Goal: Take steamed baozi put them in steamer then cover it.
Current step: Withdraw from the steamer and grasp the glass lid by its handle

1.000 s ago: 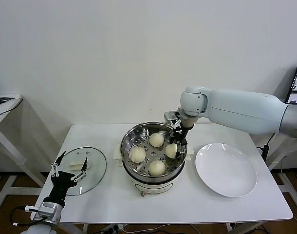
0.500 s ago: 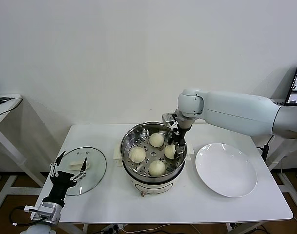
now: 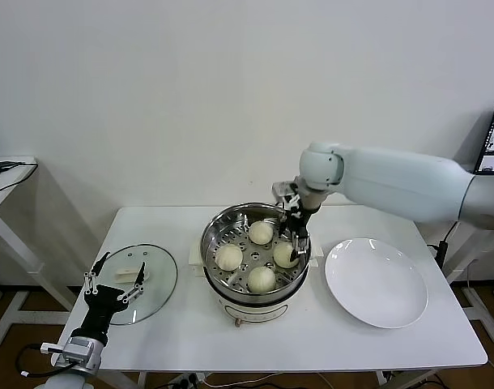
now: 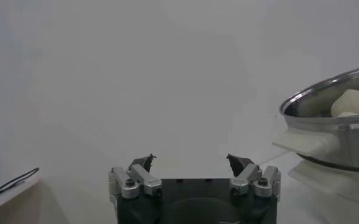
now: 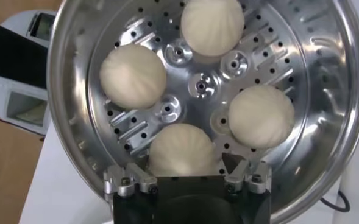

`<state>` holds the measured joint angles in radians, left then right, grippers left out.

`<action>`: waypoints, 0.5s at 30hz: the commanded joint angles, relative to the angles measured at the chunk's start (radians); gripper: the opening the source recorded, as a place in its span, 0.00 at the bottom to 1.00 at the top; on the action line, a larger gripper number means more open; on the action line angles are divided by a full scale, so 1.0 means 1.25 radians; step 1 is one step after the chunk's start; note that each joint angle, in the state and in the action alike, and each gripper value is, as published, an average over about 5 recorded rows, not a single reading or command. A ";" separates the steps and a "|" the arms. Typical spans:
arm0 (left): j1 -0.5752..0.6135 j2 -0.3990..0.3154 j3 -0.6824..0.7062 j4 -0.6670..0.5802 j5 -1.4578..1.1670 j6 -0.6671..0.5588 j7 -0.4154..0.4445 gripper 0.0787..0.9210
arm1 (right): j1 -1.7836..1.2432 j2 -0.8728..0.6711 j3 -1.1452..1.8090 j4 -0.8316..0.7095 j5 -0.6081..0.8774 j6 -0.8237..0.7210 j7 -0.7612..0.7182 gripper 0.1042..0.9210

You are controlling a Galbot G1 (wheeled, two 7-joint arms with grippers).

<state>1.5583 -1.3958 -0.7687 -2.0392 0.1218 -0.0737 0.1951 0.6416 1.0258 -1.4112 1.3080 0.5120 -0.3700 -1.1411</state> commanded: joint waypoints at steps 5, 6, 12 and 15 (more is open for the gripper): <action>0.003 -0.004 0.013 -0.013 0.006 0.000 -0.006 0.88 | 0.170 -0.145 0.009 0.060 0.149 0.008 -0.038 0.88; 0.004 -0.004 0.015 -0.015 0.007 -0.001 -0.007 0.88 | 0.169 -0.167 0.021 0.069 0.150 0.007 -0.036 0.88; 0.007 -0.006 0.020 -0.019 0.008 0.000 -0.015 0.88 | 0.050 -0.323 0.233 0.112 0.148 0.022 0.022 0.88; 0.007 -0.007 0.023 -0.019 0.009 -0.003 -0.020 0.88 | -0.062 -0.401 0.363 0.132 0.166 0.068 0.123 0.88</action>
<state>1.5660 -1.4032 -0.7461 -2.0584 0.1303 -0.0743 0.1788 0.7297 0.7875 -1.2735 1.4020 0.6541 -0.3476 -1.1360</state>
